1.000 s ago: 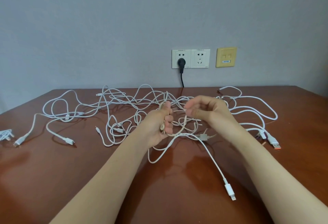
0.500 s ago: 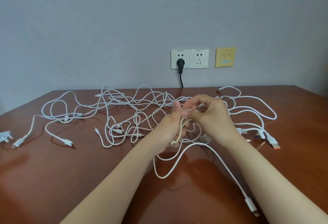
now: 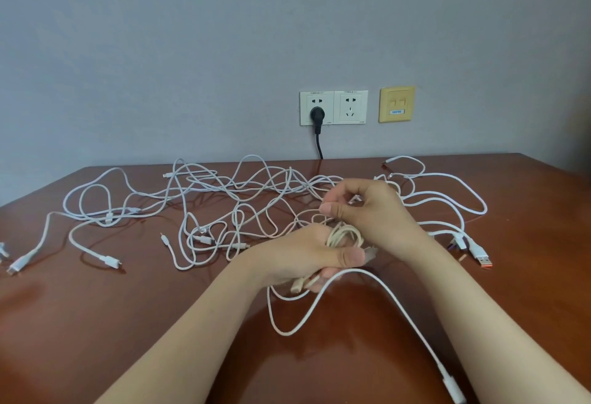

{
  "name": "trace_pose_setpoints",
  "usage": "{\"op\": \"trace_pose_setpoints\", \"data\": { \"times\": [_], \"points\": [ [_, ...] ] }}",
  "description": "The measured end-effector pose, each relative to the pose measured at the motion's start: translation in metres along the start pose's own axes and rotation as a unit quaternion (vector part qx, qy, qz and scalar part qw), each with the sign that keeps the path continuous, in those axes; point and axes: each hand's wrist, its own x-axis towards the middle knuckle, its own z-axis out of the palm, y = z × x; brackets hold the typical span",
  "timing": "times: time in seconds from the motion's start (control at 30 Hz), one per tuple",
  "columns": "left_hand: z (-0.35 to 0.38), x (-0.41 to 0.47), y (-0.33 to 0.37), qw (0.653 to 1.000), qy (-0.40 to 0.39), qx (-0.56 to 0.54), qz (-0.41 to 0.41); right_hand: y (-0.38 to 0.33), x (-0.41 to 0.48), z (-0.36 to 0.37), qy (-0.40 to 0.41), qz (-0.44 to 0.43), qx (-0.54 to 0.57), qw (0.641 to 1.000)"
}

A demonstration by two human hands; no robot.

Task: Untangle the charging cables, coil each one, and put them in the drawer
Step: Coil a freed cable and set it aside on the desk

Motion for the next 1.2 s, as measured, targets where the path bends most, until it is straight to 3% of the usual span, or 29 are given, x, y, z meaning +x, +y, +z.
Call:
{"op": "trace_pose_setpoints", "data": {
  "times": [0.2, 0.3, 0.53, 0.7, 0.83, 0.9, 1.07, 1.2],
  "points": [
    [0.000, -0.001, 0.003, 0.993, 0.120, -0.004, 0.017, 0.008, -0.001, 0.001, 0.009, -0.005, -0.146, 0.989],
    [-0.002, -0.004, 0.007, 0.991, 0.132, 0.022, 0.027, 0.006, -0.003, 0.001, 0.000, 0.011, -0.160, 0.987],
    [0.002, 0.001, 0.008, 0.972, 0.191, 0.131, 0.041, -0.002, -0.011, 0.016, 0.028, -0.058, -0.215, 0.974],
    [0.003, 0.001, 0.011, 0.986, 0.150, 0.065, 0.043, 0.000, -0.006, 0.013, 0.068, -0.047, -0.114, 0.990],
    [-0.008, -0.012, 0.017, 0.983, 0.018, -0.182, -0.009, 0.001, -0.003, 0.007, 0.100, -0.034, -0.078, 0.991],
    [-0.012, -0.017, 0.017, 0.971, -0.009, -0.236, -0.021, 0.002, -0.002, 0.003, 0.122, -0.033, -0.074, 0.989],
    [-0.007, -0.012, 0.016, 0.973, 0.000, -0.226, -0.046, 0.000, -0.005, 0.002, 0.126, -0.035, -0.144, 0.981],
    [-0.007, -0.008, 0.015, 0.987, 0.052, -0.135, -0.073, -0.002, -0.006, 0.003, 0.126, -0.017, -0.171, 0.977]
  ]
}}
